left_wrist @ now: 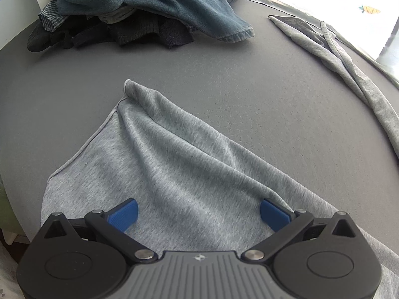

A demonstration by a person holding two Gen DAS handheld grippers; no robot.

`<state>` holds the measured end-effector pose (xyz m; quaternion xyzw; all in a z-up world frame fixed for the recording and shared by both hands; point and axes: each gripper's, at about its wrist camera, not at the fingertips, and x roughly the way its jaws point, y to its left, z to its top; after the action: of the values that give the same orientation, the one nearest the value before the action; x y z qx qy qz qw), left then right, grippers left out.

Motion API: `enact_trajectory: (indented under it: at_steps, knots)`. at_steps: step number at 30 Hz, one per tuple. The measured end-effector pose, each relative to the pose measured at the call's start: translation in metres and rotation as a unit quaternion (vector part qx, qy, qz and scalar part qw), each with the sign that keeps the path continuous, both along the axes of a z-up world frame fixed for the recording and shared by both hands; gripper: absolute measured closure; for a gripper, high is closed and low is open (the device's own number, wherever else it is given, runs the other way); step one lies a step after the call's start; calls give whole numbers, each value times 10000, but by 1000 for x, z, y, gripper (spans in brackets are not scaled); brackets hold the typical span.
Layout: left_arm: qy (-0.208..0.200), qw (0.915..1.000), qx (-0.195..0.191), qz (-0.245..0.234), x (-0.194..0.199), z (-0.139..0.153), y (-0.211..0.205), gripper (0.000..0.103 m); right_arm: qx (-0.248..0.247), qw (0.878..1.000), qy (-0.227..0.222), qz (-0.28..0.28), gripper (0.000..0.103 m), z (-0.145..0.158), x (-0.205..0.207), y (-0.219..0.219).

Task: Fold clothes

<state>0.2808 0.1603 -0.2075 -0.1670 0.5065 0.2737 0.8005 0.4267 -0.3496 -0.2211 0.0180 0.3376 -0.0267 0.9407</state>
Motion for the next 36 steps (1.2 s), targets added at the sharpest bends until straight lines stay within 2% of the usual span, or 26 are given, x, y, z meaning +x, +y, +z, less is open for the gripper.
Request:
enact_trajectory:
  at_steps: [5,9,11,16,20,24,27,28,30,31,33,36]
  knots:
    - [213,9987,-208,-405,18,4,13,0,4,10000,-7,-4,0,1,2,2]
    - [-65,9995,-143,-261,44,15,22,0,-1,10000,-12,-12,0,0,1,4]
    - [-206,9990,-150,-355,63,21,26,0,-2,10000,-14,-23,0,0,1,5]
    - [-493,9946,-64,-915,136,30,23,0,-8,10000,-16,-63,0,0,1,6]
    - [-819,9887,-217,-1234,202,35,23,0,-8,10000,-18,-96,0,-1,1,6]
    - [-1360,9782,-486,-1491,262,46,19,0,-2,9999,-17,-135,0,-1,2,7]
    - [-1667,9714,-387,-1646,307,45,7,1,-4,9999,-16,-163,0,-1,3,7]
    - [-1767,9689,-354,-1697,322,45,3,4,-4,9999,-16,-169,0,-1,3,7]
    - [-1697,9699,-302,-1719,342,40,-3,14,-8,9998,-15,-178,0,-1,4,7]
    - [-1664,9703,-341,-1723,351,37,-5,18,-7,9998,-15,-182,0,-1,4,7]
    - [-1655,9698,-473,-1729,361,30,-4,21,-4,9998,-15,-191,0,-1,4,7]
    - [-1658,9681,-704,-1740,371,19,-2,37,-4,9998,-15,-198,0,-1,5,7]
